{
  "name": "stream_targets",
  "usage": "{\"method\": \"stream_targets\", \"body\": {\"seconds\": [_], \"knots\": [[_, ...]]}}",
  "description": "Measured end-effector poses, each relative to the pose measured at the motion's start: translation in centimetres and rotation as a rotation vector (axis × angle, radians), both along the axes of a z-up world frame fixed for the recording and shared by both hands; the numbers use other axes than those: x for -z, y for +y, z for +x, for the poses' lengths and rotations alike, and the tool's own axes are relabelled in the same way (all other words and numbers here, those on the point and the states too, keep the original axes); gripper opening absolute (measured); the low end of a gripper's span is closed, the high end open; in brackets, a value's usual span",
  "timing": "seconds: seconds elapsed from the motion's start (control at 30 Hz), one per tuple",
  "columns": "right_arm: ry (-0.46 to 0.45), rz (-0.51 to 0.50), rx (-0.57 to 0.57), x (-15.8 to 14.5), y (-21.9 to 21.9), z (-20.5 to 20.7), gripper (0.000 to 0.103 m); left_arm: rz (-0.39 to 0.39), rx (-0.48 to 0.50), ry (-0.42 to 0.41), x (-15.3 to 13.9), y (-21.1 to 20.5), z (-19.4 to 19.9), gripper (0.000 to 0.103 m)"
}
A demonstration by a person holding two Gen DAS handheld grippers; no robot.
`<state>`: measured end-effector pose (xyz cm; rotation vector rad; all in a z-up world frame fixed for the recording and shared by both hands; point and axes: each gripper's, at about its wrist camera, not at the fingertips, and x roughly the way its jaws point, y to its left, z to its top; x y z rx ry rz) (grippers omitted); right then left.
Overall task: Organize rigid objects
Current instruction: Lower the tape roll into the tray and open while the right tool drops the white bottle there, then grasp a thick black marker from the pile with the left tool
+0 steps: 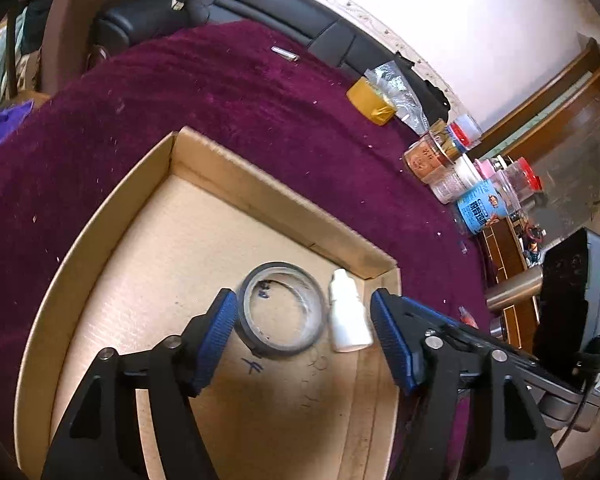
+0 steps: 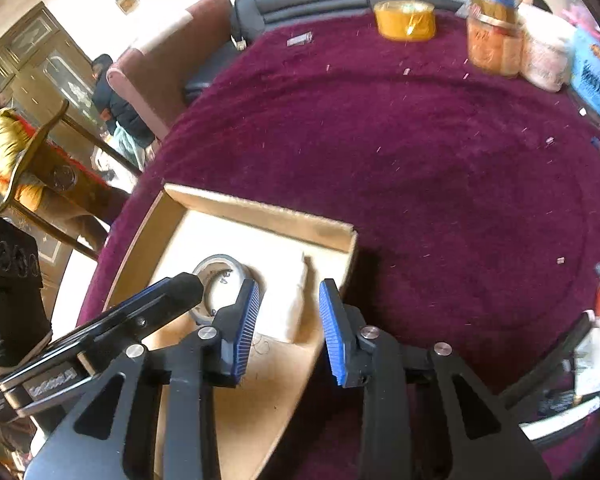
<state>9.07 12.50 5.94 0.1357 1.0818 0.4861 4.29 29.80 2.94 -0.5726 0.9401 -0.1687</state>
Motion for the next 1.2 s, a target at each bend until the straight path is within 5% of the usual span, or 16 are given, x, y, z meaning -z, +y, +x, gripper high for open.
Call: {"method": "stream_targets", "body": {"seconds": [0.17, 0.23, 0.27, 0.3, 0.37, 0.43, 0.6, 0.9, 1.0, 1.07, 1.13, 1.2], "knots": [[-0.256, -0.022, 0.051, -5.3, -4.3, -4.5, 0.029, 0.032, 0.019, -0.033, -2.1, -1.5, -1.2, 0.064], [-0.445, -0.059, 0.111, -7.7, -7.1, -8.1, 0.056, 0.064, 0.048, -0.065, -3.4, -2.9, -2.4, 0.064], [-0.552, -0.085, 0.156, -8.5, -9.0, -10.3, 0.091, 0.082, 0.063, -0.08, -3.9, -3.7, -2.7, 0.066], [-0.628, -0.1, 0.203, -8.8, -10.6, -11.8, 0.103, 0.104, 0.083, -0.1, -4.4, -4.5, -3.4, 0.066], [-0.703, -0.145, 0.295, -8.5, -13.8, -13.6, 0.103, 0.151, 0.129, -0.131, -5.1, -6.9, -4.4, 0.067], [-0.645, -0.179, 0.335, -7.6, -16.5, -13.5, 0.103, 0.176, 0.184, -0.141, -5.4, -9.3, -5.0, 0.067], [-0.484, -0.08, 0.531, -3.6, -25.3, -13.6, 0.103, 0.231, 0.32, -0.102, -3.8, -16.0, -5.2, 0.067], [-0.431, -0.008, 0.702, 1.0, -32.2, -14.9, 0.103, 0.495, 0.429, -0.028, 0.3, -24.2, -1.9, 0.065], [-0.399, 0.024, 0.703, 1.2, -33.0, -14.6, 0.103, 0.507, 0.477, 0.008, 1.7, -25.4, -0.8, 0.054], [-0.402, 0.011, 0.696, 1.2, -32.8, -14.6, 0.103, 0.574, 0.474, -0.022, 1.7, -26.3, -1.3, 0.04], [-0.385, 0.007, 0.669, 1.4, -32.4, -14.4, 0.103, 0.562, 0.496, -0.028, 1.5, -26.4, -1.9, 0.024], [-0.385, -0.013, 0.652, 1.4, -31.9, -14.3, 0.103, 0.547, 0.492, -0.02, 1.4, -25.9, -2.6, 0.024]]}}
